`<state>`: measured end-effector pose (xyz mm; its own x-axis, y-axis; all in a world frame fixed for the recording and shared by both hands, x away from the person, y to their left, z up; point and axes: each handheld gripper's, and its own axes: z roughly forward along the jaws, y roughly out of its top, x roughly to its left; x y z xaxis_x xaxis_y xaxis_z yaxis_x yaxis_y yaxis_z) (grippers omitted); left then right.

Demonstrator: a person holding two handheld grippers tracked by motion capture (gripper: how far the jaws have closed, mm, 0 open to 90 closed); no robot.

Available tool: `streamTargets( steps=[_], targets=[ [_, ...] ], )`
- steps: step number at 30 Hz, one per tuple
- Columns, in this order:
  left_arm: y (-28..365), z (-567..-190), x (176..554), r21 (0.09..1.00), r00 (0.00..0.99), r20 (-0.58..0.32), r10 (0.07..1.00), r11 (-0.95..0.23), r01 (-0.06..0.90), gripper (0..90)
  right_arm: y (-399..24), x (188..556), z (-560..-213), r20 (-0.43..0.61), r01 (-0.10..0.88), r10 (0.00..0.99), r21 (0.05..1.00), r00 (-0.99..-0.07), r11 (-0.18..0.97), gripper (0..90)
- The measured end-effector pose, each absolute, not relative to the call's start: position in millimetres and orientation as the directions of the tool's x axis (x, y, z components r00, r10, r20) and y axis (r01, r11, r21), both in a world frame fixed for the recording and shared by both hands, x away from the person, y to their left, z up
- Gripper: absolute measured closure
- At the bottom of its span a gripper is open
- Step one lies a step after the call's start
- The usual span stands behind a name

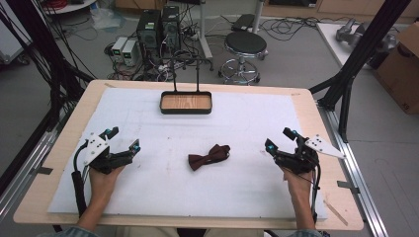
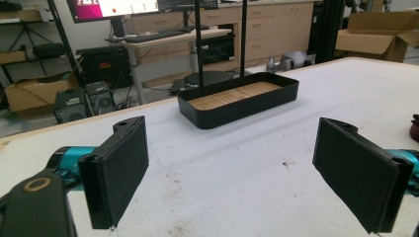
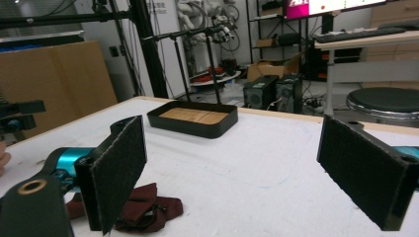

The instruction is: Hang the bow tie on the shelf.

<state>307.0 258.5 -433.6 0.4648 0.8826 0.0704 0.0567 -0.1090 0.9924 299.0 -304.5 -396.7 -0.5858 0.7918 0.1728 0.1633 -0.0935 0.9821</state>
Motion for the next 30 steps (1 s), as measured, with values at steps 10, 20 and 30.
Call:
streamTargets(
  steps=[10, 20, 30],
  targets=[
    [257.5, -434.4, 307.7, 0.992, 0.469, 0.068, 0.880, -0.111, 0.063, 14.3, -294.4, 298.5, -397.7, 0.132, 0.157, 0.757, 0.987, -0.640, -0.039, 11.2],
    [255.9, -435.2, 308.2, 0.991, 0.475, 0.070, 0.877, -0.115, 0.067, 14.3, -288.1, 299.4, -394.0, 0.130, 0.161, 0.734, 0.986, -0.667, -0.028, 16.2],
    [256.4, -435.7, 309.3, 0.991, 0.470, 0.061, 0.881, -0.108, 0.075, 14.4, -254.2, 316.3, -383.7, 0.068, 0.156, 0.670, 0.985, -0.739, 0.072, 20.7]
  ],
)
